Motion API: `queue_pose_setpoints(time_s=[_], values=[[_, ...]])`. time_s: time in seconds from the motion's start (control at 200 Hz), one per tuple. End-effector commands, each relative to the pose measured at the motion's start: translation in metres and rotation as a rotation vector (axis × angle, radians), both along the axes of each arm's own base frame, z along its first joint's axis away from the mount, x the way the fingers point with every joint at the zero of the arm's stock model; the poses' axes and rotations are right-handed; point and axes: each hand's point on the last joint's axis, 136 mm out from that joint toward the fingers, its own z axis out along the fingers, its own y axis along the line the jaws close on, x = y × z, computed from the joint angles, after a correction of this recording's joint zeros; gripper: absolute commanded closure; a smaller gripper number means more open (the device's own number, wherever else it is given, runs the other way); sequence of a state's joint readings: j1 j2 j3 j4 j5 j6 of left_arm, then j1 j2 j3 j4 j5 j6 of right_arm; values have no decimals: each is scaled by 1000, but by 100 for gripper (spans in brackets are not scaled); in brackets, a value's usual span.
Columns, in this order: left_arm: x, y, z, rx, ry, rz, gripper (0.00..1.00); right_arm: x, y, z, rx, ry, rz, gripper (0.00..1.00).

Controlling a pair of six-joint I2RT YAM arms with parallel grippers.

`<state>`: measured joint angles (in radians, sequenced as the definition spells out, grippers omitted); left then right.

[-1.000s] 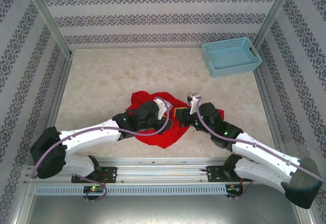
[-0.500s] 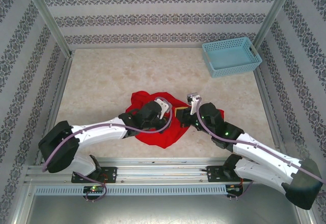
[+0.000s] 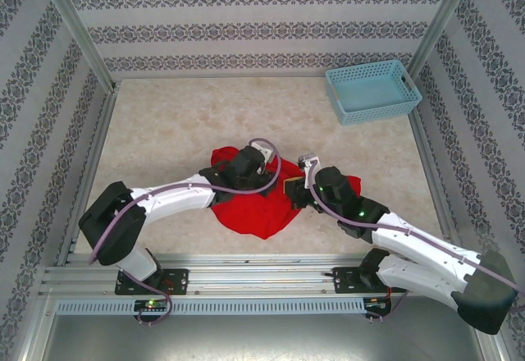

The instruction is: Fold the inside-out t-shirt

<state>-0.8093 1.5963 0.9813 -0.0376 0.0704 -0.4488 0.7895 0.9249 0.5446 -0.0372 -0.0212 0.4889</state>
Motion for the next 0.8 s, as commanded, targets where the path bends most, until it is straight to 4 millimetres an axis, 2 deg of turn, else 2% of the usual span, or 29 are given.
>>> queue_pose_setpoints(time_s=[0.0,0.12,0.31,0.425,0.659,0.794], values=[[12,10,-4,54,0,58,66,4,-2,2,-28,-28,-11,100],[13,13,-5,81,-10,60,61,6,-5,3,-36,-34,-23,100],[16,28,-24,174,-10,97,53,5,0,6,-12,-38,-7,100],[21,26,-31,201,-9,102,52,4,6,3,15,-25,11,100],[35,23,-37,212,-5,139,60,-4,20,1,45,-23,66,100],[39,25,-40,204,4,172,69,-7,17,-6,30,-17,57,100]])
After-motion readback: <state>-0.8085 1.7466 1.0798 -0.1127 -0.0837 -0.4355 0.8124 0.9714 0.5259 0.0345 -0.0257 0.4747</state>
